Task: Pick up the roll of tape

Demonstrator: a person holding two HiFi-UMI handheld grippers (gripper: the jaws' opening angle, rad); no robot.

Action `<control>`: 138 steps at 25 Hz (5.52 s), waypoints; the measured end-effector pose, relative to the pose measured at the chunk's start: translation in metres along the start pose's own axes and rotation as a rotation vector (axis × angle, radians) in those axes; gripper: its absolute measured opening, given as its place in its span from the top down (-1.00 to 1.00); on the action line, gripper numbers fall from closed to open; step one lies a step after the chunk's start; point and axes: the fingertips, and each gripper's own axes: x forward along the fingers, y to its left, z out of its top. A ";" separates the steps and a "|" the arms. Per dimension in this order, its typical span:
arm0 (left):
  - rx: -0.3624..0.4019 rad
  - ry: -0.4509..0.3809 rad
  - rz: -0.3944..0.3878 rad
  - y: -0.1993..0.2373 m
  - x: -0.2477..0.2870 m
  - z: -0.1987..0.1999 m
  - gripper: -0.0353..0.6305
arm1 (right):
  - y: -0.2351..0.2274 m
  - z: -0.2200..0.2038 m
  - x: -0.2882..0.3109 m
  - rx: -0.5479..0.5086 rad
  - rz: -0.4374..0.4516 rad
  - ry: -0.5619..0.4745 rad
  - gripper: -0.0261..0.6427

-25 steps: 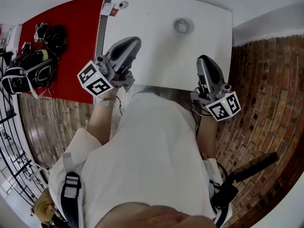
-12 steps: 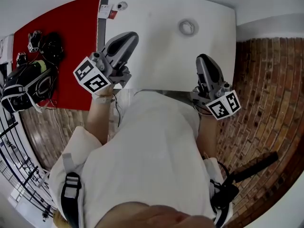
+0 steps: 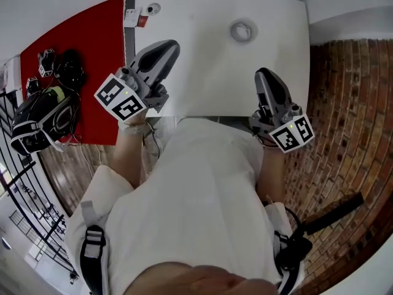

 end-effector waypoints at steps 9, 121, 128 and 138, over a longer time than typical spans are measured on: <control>0.031 0.151 0.045 0.005 0.052 -0.025 0.74 | -0.065 -0.003 -0.002 0.057 -0.028 0.009 0.74; 0.835 1.606 -0.085 0.116 0.240 -0.384 0.41 | -0.297 -0.133 -0.017 0.470 -0.080 -0.028 0.74; 0.839 1.603 -0.098 0.114 0.242 -0.385 0.42 | -0.298 -0.131 -0.016 0.469 -0.079 -0.026 0.74; 0.883 1.551 -0.125 0.104 0.240 -0.383 0.46 | -0.300 -0.129 -0.019 0.463 -0.078 -0.014 0.74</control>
